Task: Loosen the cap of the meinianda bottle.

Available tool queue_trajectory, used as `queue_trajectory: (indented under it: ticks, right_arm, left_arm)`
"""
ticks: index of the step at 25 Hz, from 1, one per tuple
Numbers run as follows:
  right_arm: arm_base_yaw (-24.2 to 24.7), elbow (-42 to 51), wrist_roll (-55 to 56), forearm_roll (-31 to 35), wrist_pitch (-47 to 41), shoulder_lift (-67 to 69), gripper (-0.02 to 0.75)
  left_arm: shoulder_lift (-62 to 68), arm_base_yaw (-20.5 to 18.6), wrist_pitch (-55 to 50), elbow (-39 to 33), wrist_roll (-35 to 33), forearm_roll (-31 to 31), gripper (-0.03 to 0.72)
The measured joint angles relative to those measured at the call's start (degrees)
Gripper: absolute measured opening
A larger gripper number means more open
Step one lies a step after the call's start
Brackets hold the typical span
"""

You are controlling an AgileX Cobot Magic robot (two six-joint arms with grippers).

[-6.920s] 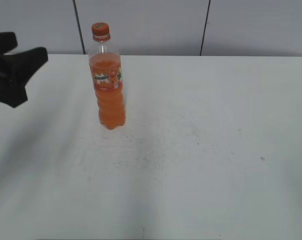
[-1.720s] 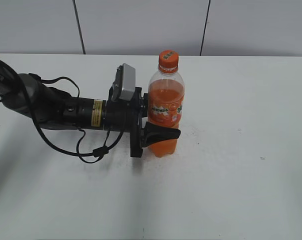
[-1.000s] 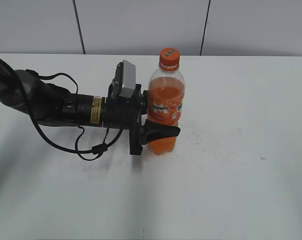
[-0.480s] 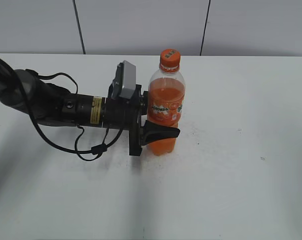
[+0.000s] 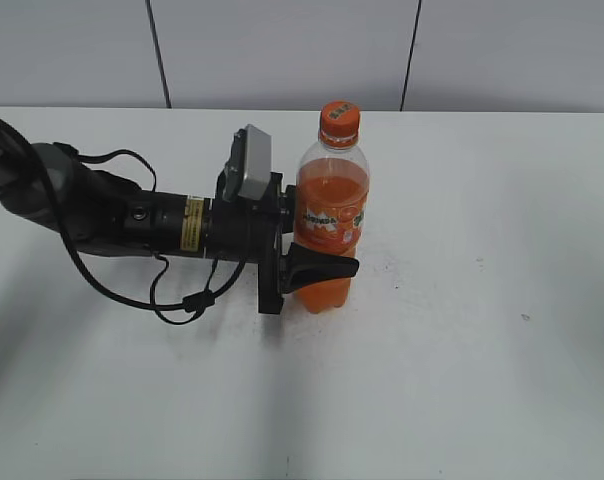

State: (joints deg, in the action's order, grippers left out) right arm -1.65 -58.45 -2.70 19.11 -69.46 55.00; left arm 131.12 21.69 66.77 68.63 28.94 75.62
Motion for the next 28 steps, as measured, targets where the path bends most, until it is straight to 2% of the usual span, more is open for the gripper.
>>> queue_trajectory:
  ticks: [7,13,18,24,28]
  right_arm:
    - [-3.97,-4.69,2.7,1.32,0.09,5.65,0.533]
    - [-14.2,-9.64,10.96,0.06,2.78,12.76,0.533]
    - [-21.47,-17.75,16.84,-2.18,3.1,21.97,0.533]
    - [-27.67,-29.58,24.26,-8.91,0.42,31.06,0.533]
    - [-31.35,-34.36,28.93,-13.05,0.06,35.57,0.533]
  left_arm:
    - [0.35,0.0,0.77,0.0,0.0,-0.05,0.405]
    - [0.35,0.0,0.92,0.0,0.0,0.13,0.405]
    - [0.35,0.0,1.06,0.0,0.0,0.47,0.405]
    - [0.39,0.0,1.11,0.0,0.0,0.51,0.405]
    - [0.39,0.0,1.11,0.0,0.0,0.51,0.405]
